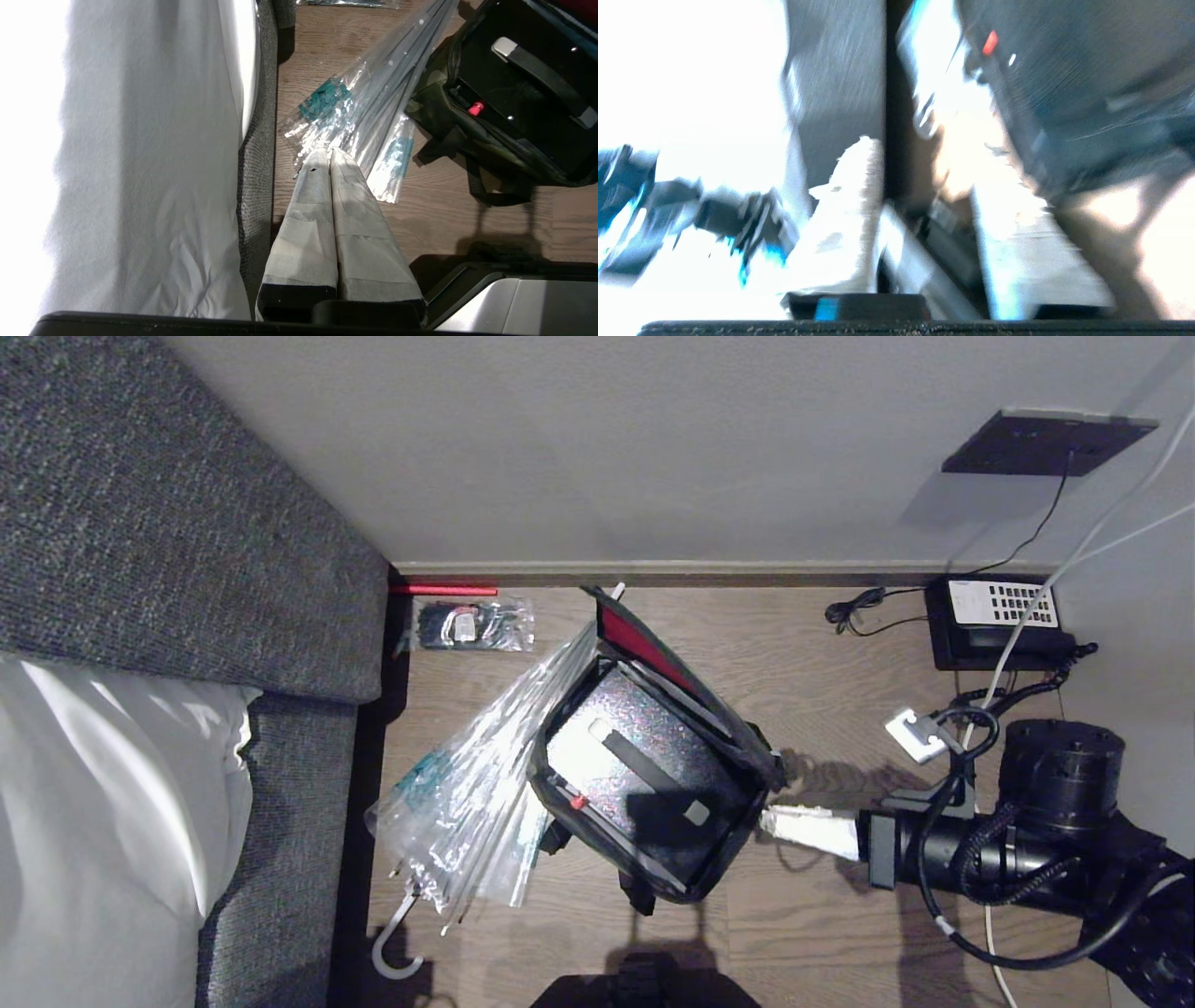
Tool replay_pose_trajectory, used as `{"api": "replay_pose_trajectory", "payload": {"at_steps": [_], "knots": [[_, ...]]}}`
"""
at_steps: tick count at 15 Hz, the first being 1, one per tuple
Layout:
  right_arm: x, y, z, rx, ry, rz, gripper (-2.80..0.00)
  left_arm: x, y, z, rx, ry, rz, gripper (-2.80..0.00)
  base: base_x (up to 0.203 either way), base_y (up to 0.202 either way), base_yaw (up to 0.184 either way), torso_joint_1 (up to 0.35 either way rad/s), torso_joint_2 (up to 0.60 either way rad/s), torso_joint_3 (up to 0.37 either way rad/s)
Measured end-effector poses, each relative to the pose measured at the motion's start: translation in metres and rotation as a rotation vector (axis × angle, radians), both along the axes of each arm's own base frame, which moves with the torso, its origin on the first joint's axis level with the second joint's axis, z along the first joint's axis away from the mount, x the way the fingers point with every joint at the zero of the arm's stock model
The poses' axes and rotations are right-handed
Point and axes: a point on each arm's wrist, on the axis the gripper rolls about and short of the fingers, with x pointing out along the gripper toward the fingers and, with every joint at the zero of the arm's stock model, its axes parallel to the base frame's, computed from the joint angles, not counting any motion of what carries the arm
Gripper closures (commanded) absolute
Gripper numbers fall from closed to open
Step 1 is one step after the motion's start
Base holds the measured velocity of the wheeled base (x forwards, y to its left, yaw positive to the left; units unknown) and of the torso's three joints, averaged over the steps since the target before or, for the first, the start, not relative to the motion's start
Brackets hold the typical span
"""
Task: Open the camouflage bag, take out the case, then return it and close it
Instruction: Close the top of the storage box
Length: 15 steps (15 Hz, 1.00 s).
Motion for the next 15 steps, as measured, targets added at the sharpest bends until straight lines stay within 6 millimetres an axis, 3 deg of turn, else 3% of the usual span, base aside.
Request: {"api": "replay_pose_trajectory", "payload": {"at_steps": [6, 12, 15], "knots": [[-0.021, -0.007, -0.029, -0.155, 0.041, 0.056, -2.80, 0.000, 0.000, 0.000, 0.000, 0.000, 0.000, 0.00, 0.000, 0.000, 0.000, 0.000, 0.00, 0.000], [0.046, -0.022, -0.002, -0.001, 0.094, -0.210, -2.80, 0.000, 0.000, 0.000, 0.000, 0.000, -0.001, 0.00, 0.000, 0.000, 0.000, 0.000, 0.00, 0.000], [0.093, -0.023, -0.002, 0.019, 0.139, -0.505, -2.80, 0.000, 0.000, 0.000, 0.000, 0.000, -0.001, 0.00, 0.000, 0.000, 0.000, 0.000, 0.00, 0.000]]}}
